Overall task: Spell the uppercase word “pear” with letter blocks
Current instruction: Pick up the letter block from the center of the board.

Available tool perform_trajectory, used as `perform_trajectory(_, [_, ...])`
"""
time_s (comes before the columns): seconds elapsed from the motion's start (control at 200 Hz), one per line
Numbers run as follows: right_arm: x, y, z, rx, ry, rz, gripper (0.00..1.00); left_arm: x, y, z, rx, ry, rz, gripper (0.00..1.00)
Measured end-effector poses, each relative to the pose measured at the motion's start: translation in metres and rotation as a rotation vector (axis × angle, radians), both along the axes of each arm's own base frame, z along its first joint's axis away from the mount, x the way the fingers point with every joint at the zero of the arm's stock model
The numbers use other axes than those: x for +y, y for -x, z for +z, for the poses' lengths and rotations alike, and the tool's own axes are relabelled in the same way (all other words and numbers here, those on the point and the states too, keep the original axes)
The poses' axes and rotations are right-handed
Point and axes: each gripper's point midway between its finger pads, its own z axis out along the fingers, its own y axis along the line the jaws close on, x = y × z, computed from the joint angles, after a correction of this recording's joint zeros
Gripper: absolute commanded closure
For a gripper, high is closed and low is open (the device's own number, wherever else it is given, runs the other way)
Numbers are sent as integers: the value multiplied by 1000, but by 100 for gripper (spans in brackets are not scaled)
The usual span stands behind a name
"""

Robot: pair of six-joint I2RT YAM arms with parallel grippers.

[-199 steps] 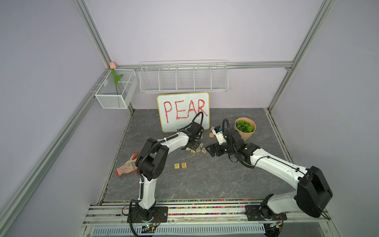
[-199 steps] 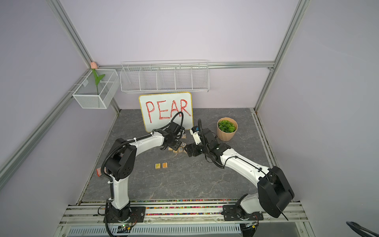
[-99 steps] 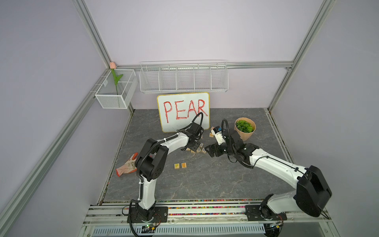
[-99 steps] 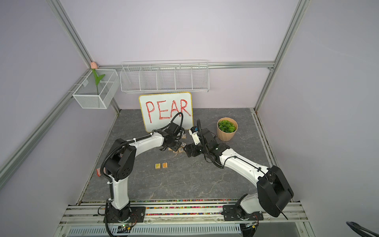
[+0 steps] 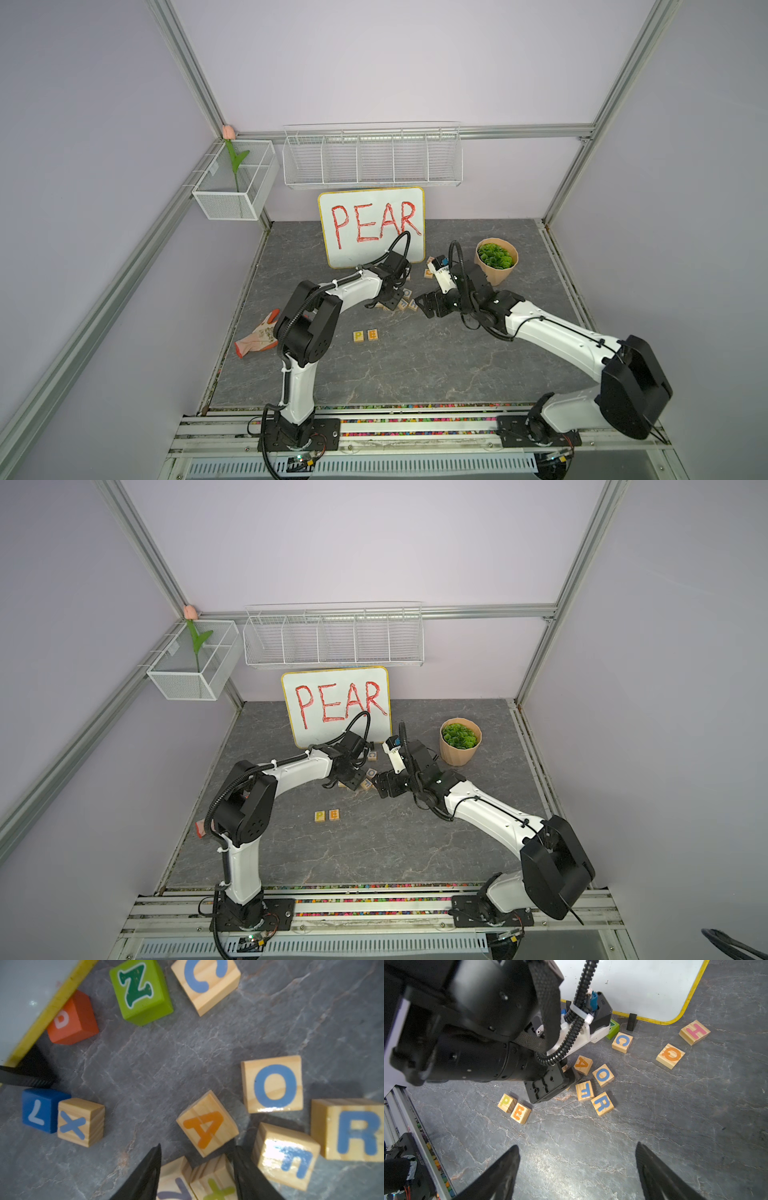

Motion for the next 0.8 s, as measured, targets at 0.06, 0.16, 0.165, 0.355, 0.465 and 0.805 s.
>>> perform_trajectory(0.06, [0,0,0,-1,2,-3,11,-1,-6,1,-10,-1,5,43])
perform_trajectory(0.16, [-1,-1,0,-2,3,-5,11,-3,-16,4,-25,7,16,43])
perform_trajectory(0.165, [-1,-1,0,-3,3,-5,11,-3,-17,4,-26,8,16,43])
perform_trajectory(0.355, [-1,-1,0,-4,5,-8,11,-9,-31,5,-27,35,27,44])
perform_trajectory(0.465, [-2,-2,0,-8,9,-13,11,-10,-33,3,-16,47,35,46])
perform_trajectory(0.805, [-2,-4,-3,-15,27,-11,11,-10,-27,0,32,89,96,60])
